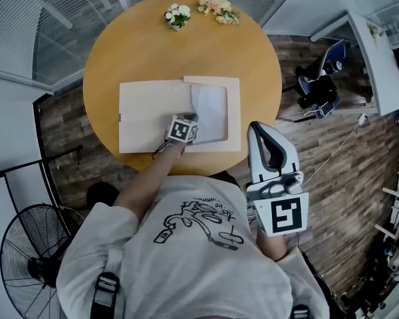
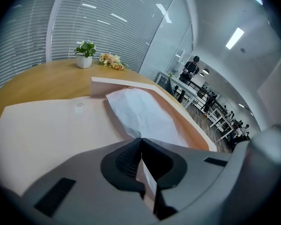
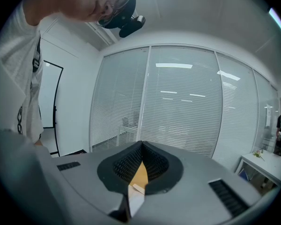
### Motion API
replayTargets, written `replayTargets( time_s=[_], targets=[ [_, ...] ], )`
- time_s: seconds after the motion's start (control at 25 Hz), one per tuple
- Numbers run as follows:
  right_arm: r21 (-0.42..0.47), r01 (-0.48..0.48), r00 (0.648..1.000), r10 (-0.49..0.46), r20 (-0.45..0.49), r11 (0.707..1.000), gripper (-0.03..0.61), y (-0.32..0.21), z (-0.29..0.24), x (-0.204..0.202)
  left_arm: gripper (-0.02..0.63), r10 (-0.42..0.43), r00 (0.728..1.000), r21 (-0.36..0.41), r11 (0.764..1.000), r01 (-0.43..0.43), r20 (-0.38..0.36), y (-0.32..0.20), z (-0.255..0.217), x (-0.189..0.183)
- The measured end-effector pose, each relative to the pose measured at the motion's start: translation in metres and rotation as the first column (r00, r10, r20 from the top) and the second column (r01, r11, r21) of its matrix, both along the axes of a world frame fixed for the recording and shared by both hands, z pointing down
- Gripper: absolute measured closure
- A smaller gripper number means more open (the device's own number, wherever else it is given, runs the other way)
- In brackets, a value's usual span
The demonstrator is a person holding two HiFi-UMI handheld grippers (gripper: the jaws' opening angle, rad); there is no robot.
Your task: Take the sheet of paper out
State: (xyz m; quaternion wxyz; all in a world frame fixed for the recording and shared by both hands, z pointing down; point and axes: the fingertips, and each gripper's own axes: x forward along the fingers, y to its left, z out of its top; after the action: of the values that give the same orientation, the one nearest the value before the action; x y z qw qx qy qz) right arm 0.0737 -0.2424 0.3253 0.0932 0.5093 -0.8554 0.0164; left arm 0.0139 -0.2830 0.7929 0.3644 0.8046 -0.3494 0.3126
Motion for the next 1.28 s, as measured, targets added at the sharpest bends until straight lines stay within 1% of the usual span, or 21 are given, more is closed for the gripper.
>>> replayTargets(
  time_s=[0.28,0.48,1.08,1.28],
  targets=[
    [0.008,0.000,1.000,0.000,0.002,1.000,0.571,0.005,-0.004,-0.001,0.592,-0.015,1.000,0.029,0.999,0.016,-0.021,-0.002,-0.020,-0.005],
    [0.014,-0.001,1.000,0.001,0.002,1.000,0.571,0.007,-0.008,-0.002,0.592,-0.010,0.999,0.053,0.999,0.011,-0.034,-0.004,-0.034,-0.007],
    [0.027,-0.004,1.000,0.004,0.006,1.000,0.571,0.016,-0.015,-0.007,0.592,-0.019,0.996,0.090,0.996,0.027,-0.089,0.000,-0.071,-0.011],
    [0.032,-0.001,1.000,0.001,0.007,0.999,0.571,0.019,-0.016,-0.010,0.592,-0.014,0.996,0.112,0.993,0.025,-0.090,0.003,-0.079,-0.015]
  ],
)
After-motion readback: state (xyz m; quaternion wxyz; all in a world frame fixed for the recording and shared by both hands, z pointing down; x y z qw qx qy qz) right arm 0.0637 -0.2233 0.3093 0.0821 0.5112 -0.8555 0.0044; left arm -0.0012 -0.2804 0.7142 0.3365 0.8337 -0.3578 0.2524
